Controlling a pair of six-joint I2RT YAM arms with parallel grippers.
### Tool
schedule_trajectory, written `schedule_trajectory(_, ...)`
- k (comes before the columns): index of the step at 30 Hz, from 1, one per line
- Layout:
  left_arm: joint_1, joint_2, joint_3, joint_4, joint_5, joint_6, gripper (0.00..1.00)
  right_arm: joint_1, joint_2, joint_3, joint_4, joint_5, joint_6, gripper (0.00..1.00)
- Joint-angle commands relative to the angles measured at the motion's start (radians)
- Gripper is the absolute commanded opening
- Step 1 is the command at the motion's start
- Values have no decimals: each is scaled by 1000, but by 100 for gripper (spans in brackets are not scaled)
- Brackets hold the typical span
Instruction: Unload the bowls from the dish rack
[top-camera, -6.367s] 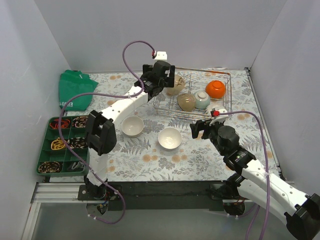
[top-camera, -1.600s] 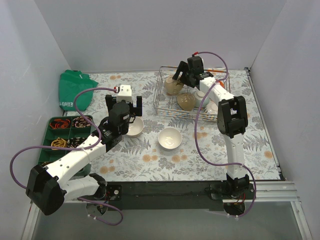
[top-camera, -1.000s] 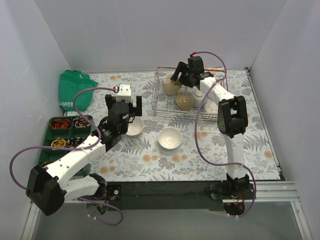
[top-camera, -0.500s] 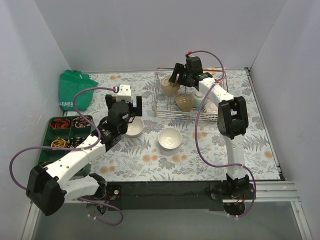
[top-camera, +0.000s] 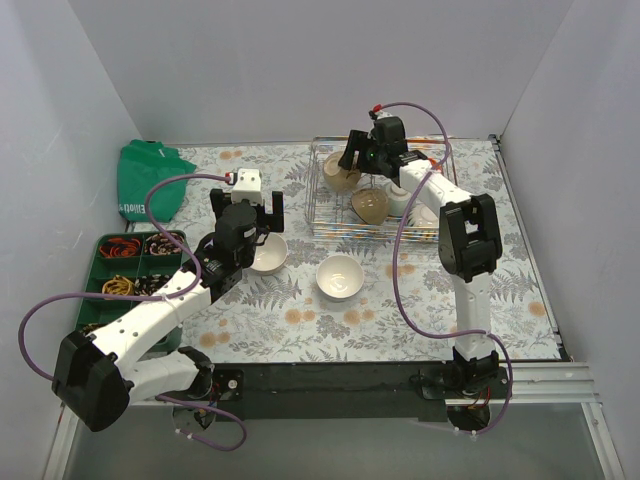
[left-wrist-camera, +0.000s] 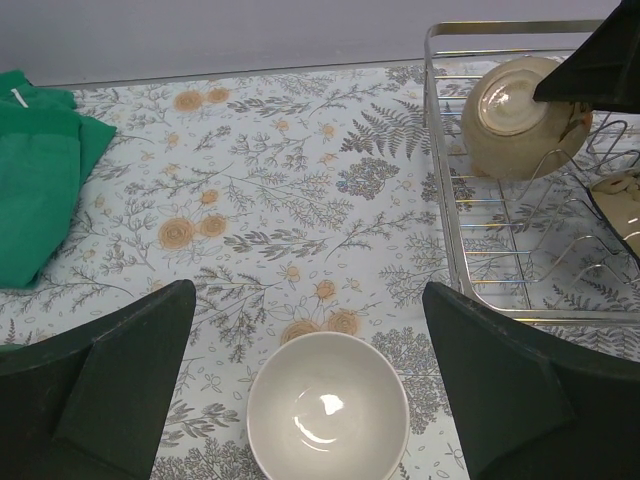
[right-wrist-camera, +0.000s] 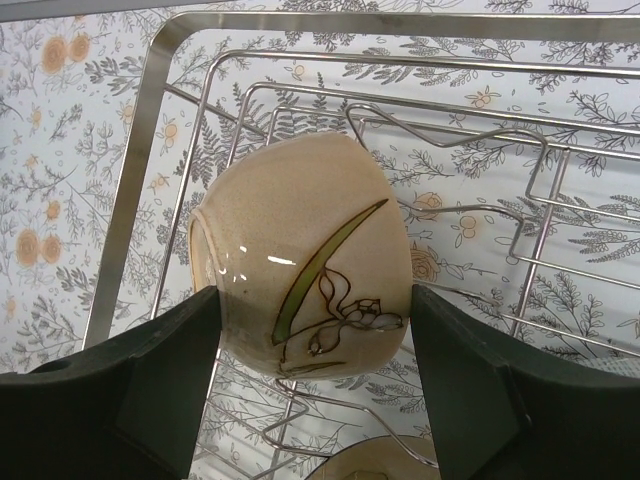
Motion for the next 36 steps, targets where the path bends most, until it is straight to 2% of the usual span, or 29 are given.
schedule_trajectory(1, 8, -20, 5, -2, 4, -5, 98, 7, -106, -13, 159, -77, -39, 1)
schedule_trajectory(10, 9, -14, 5, -3, 7, -8, 98, 10, -129, -19, 192, -87, -127, 1)
schedule_trajectory(19, 11, -14, 8, -7, 9, -16, 98, 22, -186, -10, 195, -96, -318, 1)
schedule_trajectory(28, 13, -17, 19, -23, 21, -42, 98, 56, -319, -125, 180, -15, -519, 1)
schedule_trajectory(36, 14, -23, 25, -23, 30, -54, 98, 65, -353, -172, 149, -18, -572, 1)
